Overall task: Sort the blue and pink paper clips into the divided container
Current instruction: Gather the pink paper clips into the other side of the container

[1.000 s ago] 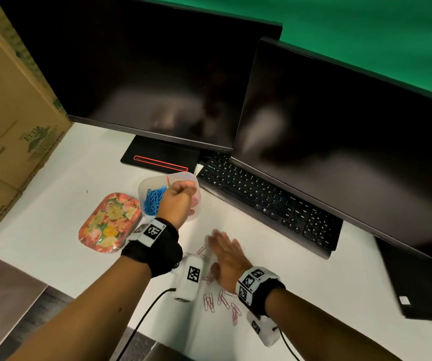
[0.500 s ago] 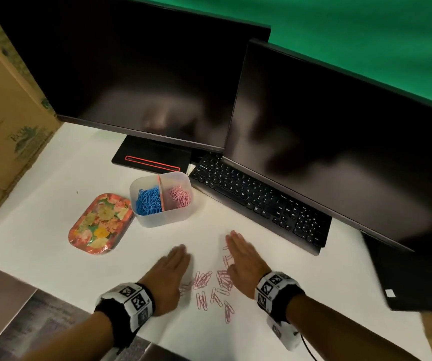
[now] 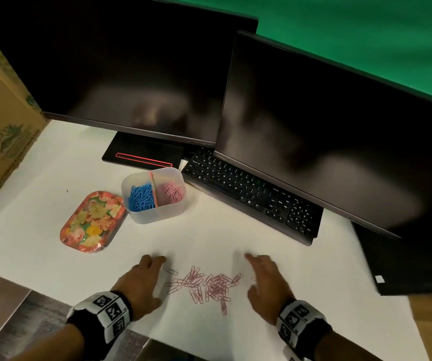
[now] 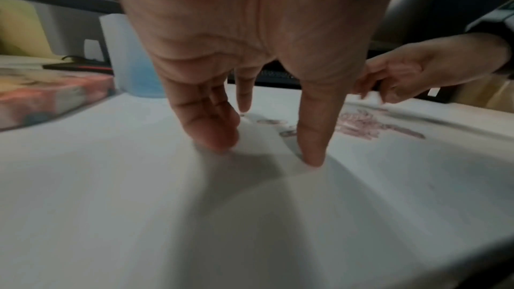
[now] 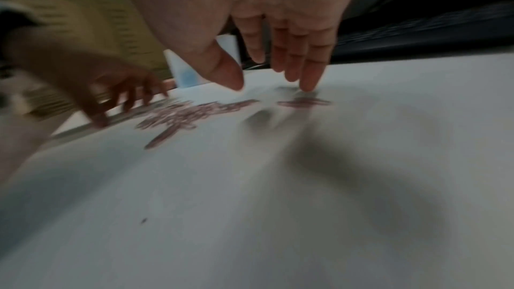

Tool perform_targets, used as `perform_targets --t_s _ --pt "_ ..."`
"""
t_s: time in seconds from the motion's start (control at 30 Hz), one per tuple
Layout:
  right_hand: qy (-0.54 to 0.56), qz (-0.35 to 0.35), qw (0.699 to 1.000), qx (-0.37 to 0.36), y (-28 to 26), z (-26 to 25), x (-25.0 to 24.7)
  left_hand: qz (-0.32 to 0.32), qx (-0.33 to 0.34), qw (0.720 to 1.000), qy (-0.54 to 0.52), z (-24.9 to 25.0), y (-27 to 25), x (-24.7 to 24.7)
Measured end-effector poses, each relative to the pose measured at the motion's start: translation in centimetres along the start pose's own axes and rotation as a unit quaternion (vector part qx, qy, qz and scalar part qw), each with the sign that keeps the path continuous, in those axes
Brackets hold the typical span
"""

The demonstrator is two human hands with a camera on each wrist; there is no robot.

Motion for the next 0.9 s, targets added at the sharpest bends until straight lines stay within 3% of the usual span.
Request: perform_targets --t_s 0.07,0.17,0.47,0.6,0.7,0.8,0.9 --pt "-0.011 -0.028 0.995 0.094 -0.6 1.6 -0.2 -0.016 -0.004 1.000 -0.017 0.3 0.1 0.4" --pt "0.021 -0.043 0.990 0.131 -0.7 1.2 0.5 -0.026 0.017 0.998 -0.050 2.4 1.2 1.6" --pt "0.063 -0.071 0.995 0.038 0.7 -6.2 2.4 0.012 0.083 0.990 -0.117 7.8 3.7 3.9" --pt "0.003 -0.083 0.997 -0.008 -0.1 -5.7 1.5 0.021 0.024 0.993 -0.118 5.5 3.3 3.1" --pt "-0.076 -0.116 0.990 -0.005 -1.0 -4.4 1.8 0.062 -0.030 0.995 -0.069 3.6 2.4 2.0" --pt "-0.045 -0.126 0.991 0.020 -0.9 -4.1 2.5 0.073 -0.069 0.990 -0.095 2.8 1.9 2.0" --pt "0.016 -0.120 0.992 0.032 0.0 -4.4 3.3 0.049 -0.046 0.989 -0.133 3.7 2.1 3.0"
Point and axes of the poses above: each hand's wrist, its own y-axis towards the middle knuckle, its own x-axis out of the palm, z = x × y, the point moved 4 cm from there along y, towards the middle knuckle, and after that the axes turned 8 degrees about -y, right-handed, at the moved point
